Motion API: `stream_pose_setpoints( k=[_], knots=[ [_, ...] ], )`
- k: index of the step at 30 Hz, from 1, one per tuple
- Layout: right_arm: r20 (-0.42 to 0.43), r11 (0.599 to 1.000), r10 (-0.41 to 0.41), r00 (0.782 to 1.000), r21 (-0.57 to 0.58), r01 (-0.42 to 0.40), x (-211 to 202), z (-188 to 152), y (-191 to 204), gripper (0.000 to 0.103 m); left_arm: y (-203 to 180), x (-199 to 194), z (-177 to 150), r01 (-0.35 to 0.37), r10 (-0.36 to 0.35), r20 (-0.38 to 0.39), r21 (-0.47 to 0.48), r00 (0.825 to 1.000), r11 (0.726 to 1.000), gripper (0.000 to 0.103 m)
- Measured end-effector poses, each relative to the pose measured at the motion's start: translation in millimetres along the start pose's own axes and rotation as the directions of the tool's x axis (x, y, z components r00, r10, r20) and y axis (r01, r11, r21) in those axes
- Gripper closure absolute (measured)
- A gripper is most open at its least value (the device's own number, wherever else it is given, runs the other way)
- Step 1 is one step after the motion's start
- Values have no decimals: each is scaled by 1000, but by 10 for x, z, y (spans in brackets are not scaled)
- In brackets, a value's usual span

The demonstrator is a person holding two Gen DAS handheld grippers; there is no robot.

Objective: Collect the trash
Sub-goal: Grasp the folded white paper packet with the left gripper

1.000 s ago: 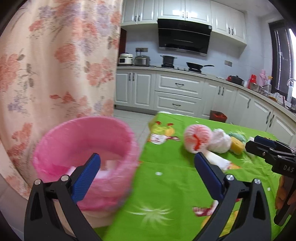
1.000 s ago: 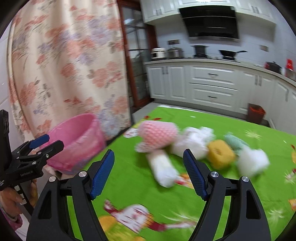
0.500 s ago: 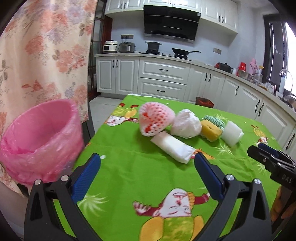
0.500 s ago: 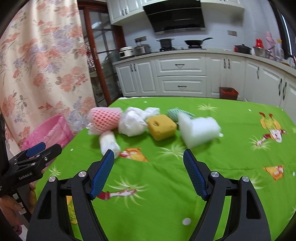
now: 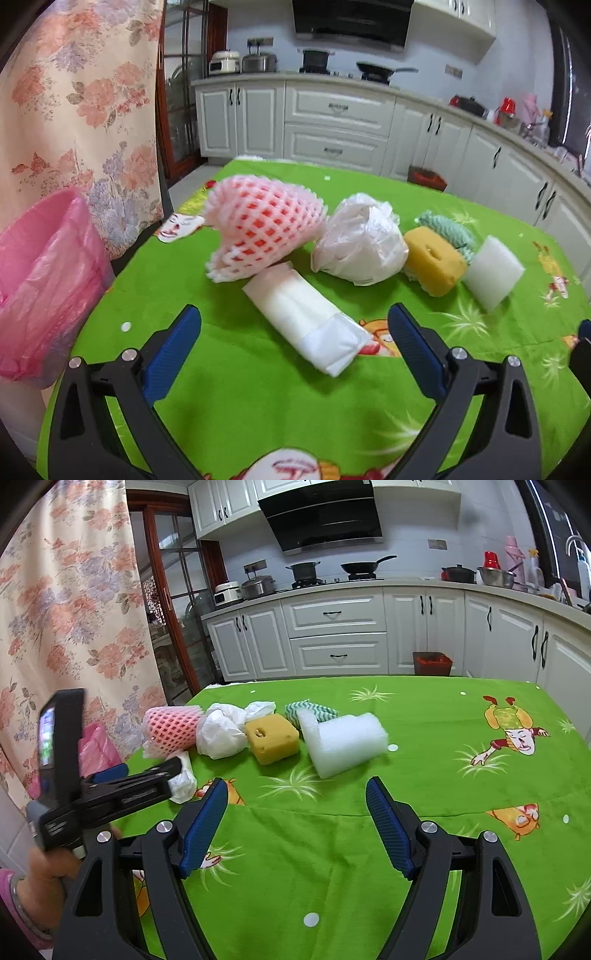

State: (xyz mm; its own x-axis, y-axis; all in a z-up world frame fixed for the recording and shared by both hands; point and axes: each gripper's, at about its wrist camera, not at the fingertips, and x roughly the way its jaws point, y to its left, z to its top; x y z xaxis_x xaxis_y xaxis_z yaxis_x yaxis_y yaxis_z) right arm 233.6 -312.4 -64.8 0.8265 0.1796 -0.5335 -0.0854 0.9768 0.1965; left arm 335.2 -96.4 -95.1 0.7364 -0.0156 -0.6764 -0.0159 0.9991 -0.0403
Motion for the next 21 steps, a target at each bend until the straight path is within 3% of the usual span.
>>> stream_pose_setpoints(
  k=[4,9,17,21],
  knots=[
    [-1,1000,10,1000,-5,-10,39,26,-10,30,-44,153,35,-31,31,-32,-7,999,999,6],
    [1,1000,19,1000,-8,-19,84,67,-17,30,-82,295,28,-47,48,-74,6,996,999,20],
    [-41,999,32,999,-16,-33,285,97,14,30,-71,359,-43,6,-3,-128,25,992,1000,66],
    [-71,998,42,997,-40,-45,425,135,112,30,3,267,-119,34,-29,-125,42,992,999,67]
  ],
)
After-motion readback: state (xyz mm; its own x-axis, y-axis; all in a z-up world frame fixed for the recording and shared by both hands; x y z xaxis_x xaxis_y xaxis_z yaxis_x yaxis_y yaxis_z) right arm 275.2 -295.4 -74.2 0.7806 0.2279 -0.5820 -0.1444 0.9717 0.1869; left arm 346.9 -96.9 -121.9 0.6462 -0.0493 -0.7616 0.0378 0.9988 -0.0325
